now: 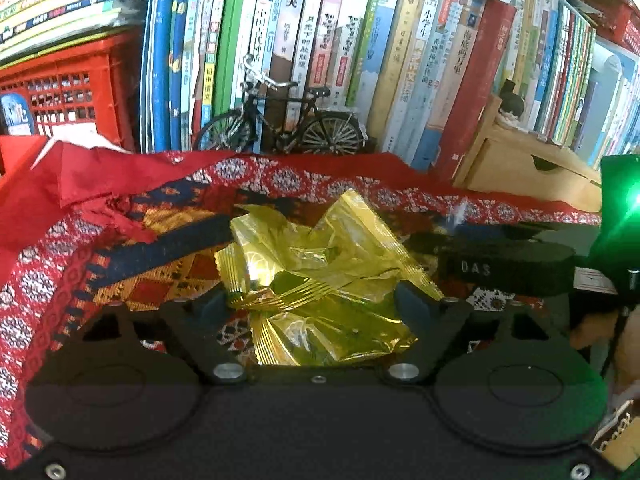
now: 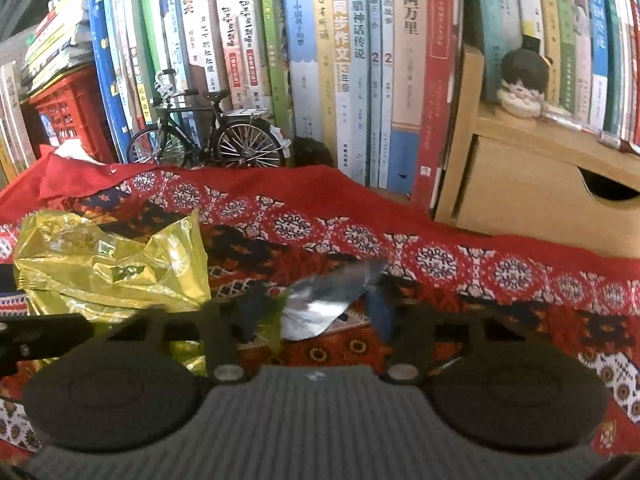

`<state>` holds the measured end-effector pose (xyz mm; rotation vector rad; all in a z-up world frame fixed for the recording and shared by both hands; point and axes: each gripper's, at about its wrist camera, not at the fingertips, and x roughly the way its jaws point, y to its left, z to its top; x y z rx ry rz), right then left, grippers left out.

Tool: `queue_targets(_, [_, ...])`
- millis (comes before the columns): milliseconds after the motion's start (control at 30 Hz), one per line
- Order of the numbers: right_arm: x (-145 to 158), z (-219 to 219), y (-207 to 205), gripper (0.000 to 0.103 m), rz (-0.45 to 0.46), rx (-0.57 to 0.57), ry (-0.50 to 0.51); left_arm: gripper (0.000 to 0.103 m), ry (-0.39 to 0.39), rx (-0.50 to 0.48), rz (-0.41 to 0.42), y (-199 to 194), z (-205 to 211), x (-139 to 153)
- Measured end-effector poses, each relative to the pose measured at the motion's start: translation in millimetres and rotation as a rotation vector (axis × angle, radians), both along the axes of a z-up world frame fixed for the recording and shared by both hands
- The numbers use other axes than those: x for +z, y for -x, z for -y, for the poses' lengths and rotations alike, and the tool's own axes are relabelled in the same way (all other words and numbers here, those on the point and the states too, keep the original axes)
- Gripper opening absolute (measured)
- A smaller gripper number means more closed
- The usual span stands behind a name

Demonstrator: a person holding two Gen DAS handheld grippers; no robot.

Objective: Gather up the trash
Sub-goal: 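Grasp the large gold foil wrapper with the left gripper while the right grasps the silver scrap, then carry the gold wrapper and silver scrap toward the blanket's edge with both grippers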

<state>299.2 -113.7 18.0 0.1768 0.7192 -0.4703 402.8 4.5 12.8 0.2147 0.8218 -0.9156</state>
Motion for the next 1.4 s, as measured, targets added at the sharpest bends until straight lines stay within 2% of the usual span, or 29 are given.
queue_targets(67, [1, -1, -1, 0.034, 0.004, 0.015, 0.007, 0.079, -0.007, -0.004, 0.007, 3, -1, 1])
queue_targets(133, [1, -3, -1, 0.015, 0.006, 0.026, 0.008, 0.078, -0.016, -0.01, 0.023, 7, -2, 2])
queue_targets(367, [5, -6, 4, 0.012, 0.026, 0.024, 0.006, 0.078, 0.01, 0.028, 0.007, 10, -13, 8])
queue_targets(600, [16, -11, 15, 0.002, 0.041, 0.048, 0.021, 0.078, 0.054, 0.1, -0.033, 10, -30, 14])
queue_targets(1067, [32, -34, 41, 0.002, 0.063, 0.078, 0.023, 0.078, 0.092, 0.176, -0.051, 29, -60, 21])
queue_targets(1400, [48, -62, 65, 0.002, 0.088, 0.074, 0.003, 0.078, 0.114, 0.214, -0.044, 50, -97, 34])
